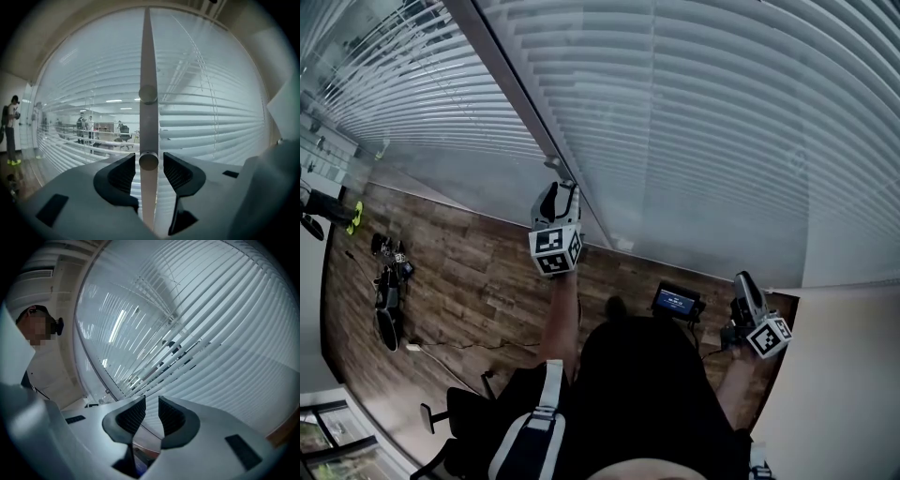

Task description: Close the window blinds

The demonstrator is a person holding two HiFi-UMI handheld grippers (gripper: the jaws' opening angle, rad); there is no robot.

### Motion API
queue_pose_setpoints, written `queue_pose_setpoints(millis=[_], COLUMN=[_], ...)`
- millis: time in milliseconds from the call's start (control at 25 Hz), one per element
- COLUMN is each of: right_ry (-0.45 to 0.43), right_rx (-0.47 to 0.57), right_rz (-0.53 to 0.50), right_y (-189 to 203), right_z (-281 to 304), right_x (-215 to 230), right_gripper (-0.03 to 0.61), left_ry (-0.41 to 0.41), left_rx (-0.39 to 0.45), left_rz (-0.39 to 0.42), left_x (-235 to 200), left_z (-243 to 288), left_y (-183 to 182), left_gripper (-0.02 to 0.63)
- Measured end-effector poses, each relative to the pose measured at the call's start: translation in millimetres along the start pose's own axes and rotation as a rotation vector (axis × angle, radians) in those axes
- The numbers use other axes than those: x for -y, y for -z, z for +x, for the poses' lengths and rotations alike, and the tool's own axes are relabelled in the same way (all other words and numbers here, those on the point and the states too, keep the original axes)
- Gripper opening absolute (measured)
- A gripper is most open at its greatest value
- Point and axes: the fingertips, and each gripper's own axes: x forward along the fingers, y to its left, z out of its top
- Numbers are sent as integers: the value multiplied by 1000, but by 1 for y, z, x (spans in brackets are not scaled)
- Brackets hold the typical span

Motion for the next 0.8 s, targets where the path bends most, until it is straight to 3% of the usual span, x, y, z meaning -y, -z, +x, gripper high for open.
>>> queue_pose_setpoints(millis=[160,320,400,680,800], right_ry=[7,6,9,4,-2], right_rx=[-1,3,3,1,-1], right_rz=[1,0,0,-1,-3], right_y=[0,-2,-2,-3,-2], right_z=[-2,-2,-3,-1,1], right_x=[-1,-1,0,-1,-1], right_gripper=[91,91,91,91,91], left_ry=[21,1,-17,-140,-183], left_rx=[-2,-23,-44,-132,-165], left_rz=[-87,-67,14,439,580], left_x=[-2,-5,-4,0,1], left_z=[3,3,4,7,8], left_y=[-2,0,1,3,5], left_gripper=[183,137,135,135,135])
